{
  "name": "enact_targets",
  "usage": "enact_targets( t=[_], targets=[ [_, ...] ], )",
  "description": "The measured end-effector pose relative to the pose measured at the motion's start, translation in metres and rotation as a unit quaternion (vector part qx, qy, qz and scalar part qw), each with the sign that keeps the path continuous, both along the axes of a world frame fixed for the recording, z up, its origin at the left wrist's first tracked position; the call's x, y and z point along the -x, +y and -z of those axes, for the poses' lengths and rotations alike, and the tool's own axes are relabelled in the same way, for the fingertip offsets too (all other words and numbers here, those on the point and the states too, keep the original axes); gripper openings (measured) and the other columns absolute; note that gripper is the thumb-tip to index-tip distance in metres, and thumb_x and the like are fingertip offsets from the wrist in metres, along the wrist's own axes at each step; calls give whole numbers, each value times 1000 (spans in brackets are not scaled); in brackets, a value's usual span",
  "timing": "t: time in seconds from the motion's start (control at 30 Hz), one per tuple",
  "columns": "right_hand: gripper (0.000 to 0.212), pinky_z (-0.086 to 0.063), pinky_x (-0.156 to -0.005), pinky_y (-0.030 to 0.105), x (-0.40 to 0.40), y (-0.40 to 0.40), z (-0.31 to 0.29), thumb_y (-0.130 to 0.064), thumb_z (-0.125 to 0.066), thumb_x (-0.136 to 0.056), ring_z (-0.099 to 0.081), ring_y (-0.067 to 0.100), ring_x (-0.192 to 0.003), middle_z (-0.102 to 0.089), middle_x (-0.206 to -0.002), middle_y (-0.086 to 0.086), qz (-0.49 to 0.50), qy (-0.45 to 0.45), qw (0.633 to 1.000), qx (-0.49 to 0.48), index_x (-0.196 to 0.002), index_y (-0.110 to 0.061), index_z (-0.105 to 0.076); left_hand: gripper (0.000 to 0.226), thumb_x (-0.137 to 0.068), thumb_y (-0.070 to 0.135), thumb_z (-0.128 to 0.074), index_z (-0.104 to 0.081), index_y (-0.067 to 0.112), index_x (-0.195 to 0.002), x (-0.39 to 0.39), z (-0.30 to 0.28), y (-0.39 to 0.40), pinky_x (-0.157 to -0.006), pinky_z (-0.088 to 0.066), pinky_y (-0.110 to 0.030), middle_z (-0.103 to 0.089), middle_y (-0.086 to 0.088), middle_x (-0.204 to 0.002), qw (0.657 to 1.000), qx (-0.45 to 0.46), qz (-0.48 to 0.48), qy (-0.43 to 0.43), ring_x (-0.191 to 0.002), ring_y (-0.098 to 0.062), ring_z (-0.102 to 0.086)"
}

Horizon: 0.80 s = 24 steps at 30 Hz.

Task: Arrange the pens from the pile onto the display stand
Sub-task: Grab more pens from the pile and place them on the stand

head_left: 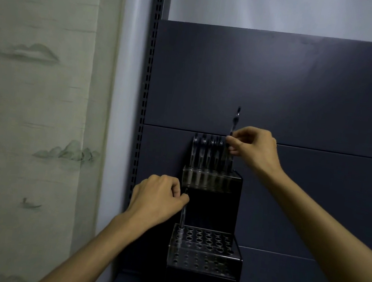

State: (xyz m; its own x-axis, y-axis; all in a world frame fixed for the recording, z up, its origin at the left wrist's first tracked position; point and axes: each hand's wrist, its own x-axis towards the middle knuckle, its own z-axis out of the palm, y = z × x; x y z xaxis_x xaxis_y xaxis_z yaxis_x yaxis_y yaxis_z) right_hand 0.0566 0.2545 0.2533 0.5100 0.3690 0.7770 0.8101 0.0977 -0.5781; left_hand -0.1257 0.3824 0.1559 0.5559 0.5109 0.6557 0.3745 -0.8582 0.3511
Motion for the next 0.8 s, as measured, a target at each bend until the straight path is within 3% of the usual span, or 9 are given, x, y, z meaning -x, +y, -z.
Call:
enact_targets(
  t=[0.47, 0.8],
  targets=[
    [15, -62, -68, 26, 6, 30, 13, -22, -80, -86, -72, 6, -64, -74, -73, 0, 20, -36, 999, 20, -91, -9, -73, 23, -81, 43, -62, -58, 27, -64, 1, 9, 5, -69, -57, -33, -60, 11, -52, 999, 16, 36, -7, -59, -3, -59],
    [16, -63, -73, 34, 3, 36, 20, -27, -79, -87, -72, 8, -63, -74, -73, -2, 57, -50, 995, 69, -91, -12, -75, 21, -82, 40, -62, -60, 27, -67, 3, 10, 7, -69, -56, -32, -61, 10, -56, 999, 15, 41, -6, -62, -3, -60]
  ],
)
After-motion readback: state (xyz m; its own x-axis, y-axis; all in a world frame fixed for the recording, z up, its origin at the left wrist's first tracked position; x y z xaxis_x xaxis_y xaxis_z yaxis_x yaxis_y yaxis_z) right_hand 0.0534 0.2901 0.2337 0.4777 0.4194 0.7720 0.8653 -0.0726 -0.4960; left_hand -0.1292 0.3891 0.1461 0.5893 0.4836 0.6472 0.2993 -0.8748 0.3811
